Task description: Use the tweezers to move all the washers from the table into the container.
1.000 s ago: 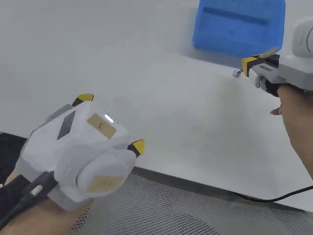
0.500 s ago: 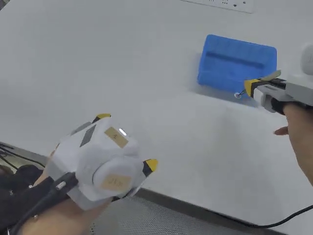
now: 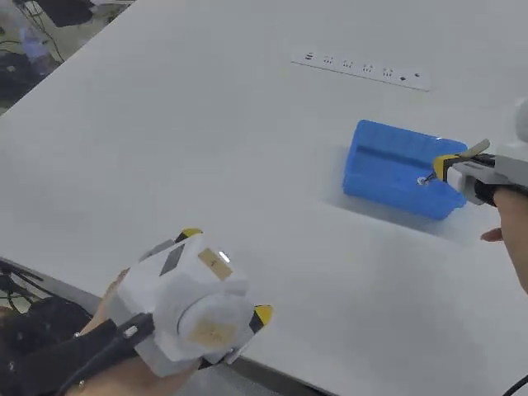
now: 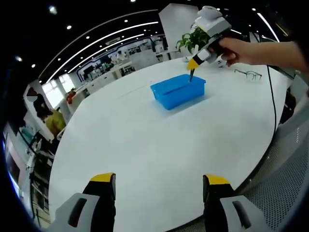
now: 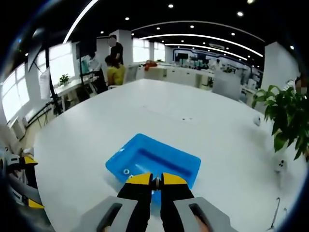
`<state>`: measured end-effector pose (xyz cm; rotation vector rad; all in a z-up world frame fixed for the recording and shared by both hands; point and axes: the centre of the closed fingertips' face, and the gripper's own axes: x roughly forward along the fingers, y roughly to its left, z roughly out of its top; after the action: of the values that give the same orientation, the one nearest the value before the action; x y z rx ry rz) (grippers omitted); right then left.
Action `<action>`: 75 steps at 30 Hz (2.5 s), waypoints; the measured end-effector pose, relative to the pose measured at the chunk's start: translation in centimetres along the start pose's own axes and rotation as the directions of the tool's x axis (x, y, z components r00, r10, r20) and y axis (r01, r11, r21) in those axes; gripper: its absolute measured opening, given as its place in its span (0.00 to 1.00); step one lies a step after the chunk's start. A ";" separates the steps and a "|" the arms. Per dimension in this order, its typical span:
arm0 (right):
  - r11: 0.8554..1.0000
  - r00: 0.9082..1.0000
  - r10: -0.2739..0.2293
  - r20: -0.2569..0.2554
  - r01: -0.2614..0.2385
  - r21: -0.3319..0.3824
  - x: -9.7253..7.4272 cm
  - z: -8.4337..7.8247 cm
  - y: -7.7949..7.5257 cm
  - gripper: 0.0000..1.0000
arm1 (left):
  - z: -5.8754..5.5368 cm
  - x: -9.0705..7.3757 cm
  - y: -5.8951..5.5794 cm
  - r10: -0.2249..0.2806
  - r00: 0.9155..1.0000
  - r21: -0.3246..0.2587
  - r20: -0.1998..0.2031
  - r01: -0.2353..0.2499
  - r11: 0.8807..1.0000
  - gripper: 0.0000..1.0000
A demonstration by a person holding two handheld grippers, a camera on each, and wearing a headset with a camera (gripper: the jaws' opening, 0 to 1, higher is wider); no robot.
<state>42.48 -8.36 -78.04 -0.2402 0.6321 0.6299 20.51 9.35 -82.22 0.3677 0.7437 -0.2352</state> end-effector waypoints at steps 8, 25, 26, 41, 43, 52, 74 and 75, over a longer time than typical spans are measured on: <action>1.000 0.992 0.025 -0.125 -0.027 -0.016 2.7 -2.7 -0.2 0.02 | 0.1 -0.1 0.3 0.011 1.000 -0.003 0.008 -0.011 1.000 0.74; 0.994 0.979 0.021 -0.202 -0.042 -0.099 4.8 -4.0 -0.6 0.03 | -0.1 -0.1 0.7 0.033 0.999 -0.014 -0.002 -0.033 0.999 0.72; 0.995 0.978 0.026 -0.206 -0.045 -0.087 4.9 -4.0 -0.6 0.03 | -0.1 -0.1 0.7 0.032 0.999 -0.015 -0.002 -0.032 0.999 0.72; 0.998 0.990 0.041 -0.135 -0.047 -0.045 2.2 -1.8 -0.1 0.03 | 0.3 -0.3 0.4 0.019 1.000 0.010 0.021 -0.020 1.000 0.71; 0.997 0.992 0.052 -0.112 -0.058 -0.047 1.4 -1.3 0.4 0.03 | 0.6 -0.4 0.3 0.012 0.999 0.014 0.033 -0.012 1.000 0.70; 0.988 0.996 0.074 -0.056 -0.081 -0.129 -1.9 0.2 2.1 0.03 | 2.7 -1.3 0.7 -0.028 0.992 -0.037 0.119 0.032 0.999 0.62; 0.820 0.874 0.457 -0.162 -0.485 -0.303 -8.6 -1.2 12.6 0.03 | 16.2 -5.2 -2.1 -0.319 0.876 0.147 0.362 0.285 0.947 0.30; 0.808 0.868 0.466 -0.174 -0.497 -0.315 -8.9 -1.3 13.0 0.03 | 16.7 -5.4 -2.7 -0.351 0.861 0.154 0.368 0.316 0.936 0.28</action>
<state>28.25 -2.83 -73.91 -0.4505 0.6684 1.2388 25.96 0.52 -67.83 0.2608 0.3951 -0.6550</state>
